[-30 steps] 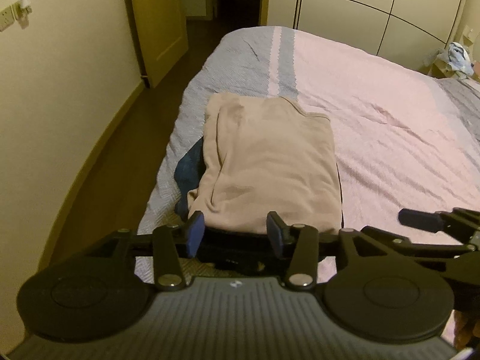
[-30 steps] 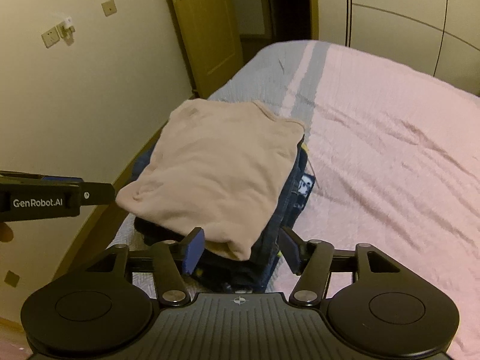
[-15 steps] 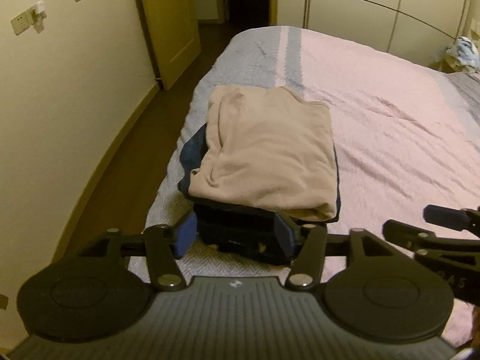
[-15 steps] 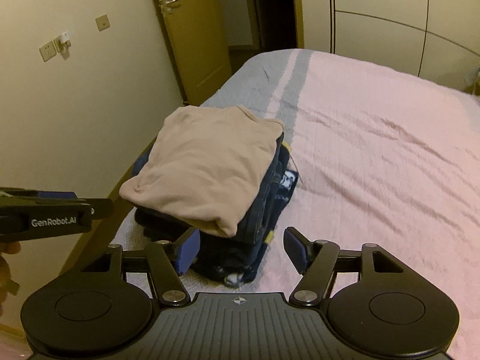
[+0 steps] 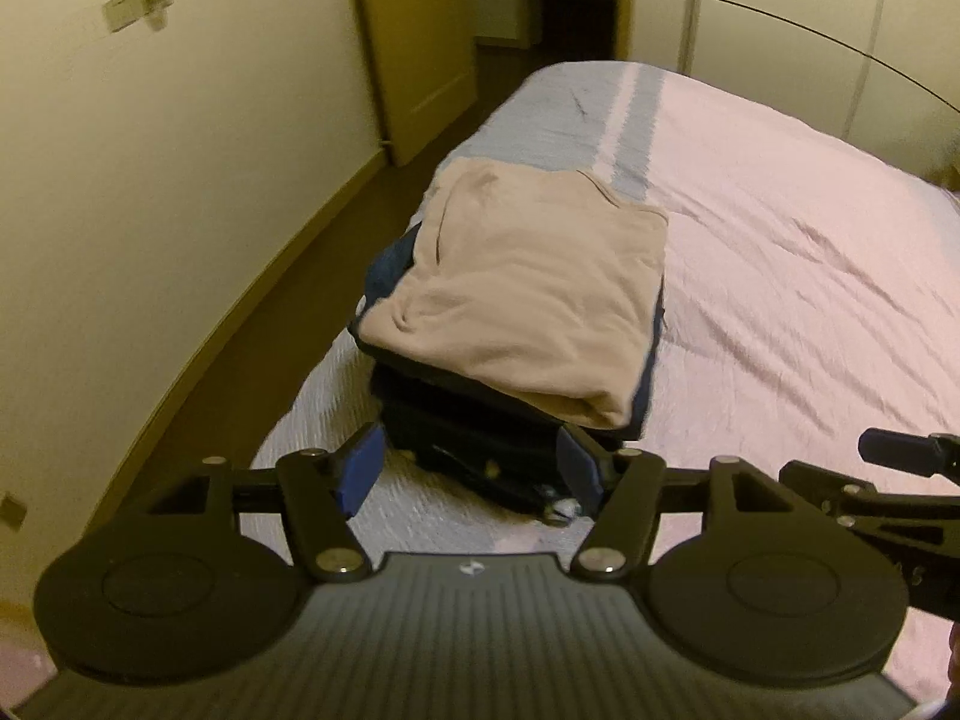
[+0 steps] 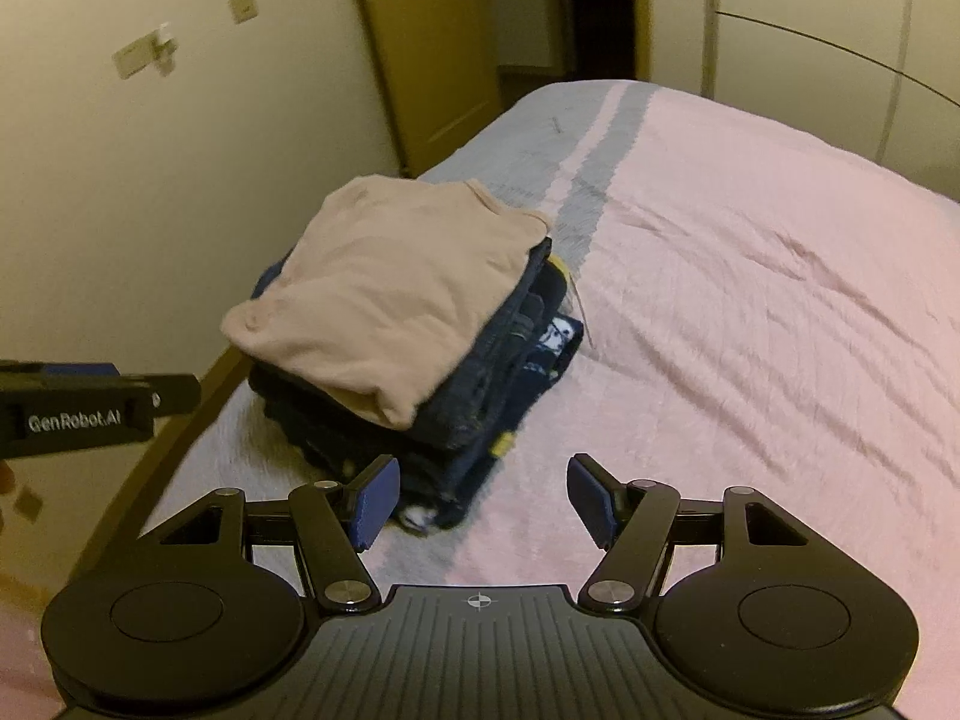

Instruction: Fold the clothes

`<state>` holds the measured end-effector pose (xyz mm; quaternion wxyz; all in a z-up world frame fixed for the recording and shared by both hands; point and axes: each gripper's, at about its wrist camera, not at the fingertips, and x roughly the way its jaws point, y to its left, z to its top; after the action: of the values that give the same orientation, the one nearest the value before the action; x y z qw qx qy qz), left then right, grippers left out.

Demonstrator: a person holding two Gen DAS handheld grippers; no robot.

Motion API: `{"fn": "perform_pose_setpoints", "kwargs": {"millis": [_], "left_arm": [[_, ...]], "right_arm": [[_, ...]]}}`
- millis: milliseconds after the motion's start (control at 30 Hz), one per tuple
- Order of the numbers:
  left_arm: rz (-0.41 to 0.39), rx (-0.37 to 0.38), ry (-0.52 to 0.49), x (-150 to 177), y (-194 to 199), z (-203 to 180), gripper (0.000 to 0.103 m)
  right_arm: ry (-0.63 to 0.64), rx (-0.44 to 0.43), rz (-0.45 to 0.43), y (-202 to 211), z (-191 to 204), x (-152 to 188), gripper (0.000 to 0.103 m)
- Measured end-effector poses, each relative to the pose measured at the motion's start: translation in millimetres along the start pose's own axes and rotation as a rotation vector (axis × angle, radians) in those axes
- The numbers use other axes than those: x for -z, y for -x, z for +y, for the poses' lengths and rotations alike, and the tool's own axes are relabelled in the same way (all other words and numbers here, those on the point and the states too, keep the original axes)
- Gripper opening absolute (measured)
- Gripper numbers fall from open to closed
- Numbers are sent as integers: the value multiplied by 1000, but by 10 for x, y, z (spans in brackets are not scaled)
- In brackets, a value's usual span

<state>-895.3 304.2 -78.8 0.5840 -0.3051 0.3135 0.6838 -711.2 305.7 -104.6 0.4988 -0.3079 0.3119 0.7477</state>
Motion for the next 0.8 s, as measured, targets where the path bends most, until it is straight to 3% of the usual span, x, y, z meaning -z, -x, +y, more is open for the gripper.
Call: {"fn": "perform_pose_setpoints", "kwargs": {"millis": [200, 467, 800], "left_arm": [[5, -82, 161, 296, 322, -658, 60], [40, -162, 283, 697, 734, -1532, 60], [33, -232, 396, 805, 1035, -2102, 60]], "right_arm": [[168, -76, 22, 214, -570, 84, 66], [249, -160, 57, 476, -1141, 182, 66], [350, -255, 85, 715, -1742, 211, 66]]}}
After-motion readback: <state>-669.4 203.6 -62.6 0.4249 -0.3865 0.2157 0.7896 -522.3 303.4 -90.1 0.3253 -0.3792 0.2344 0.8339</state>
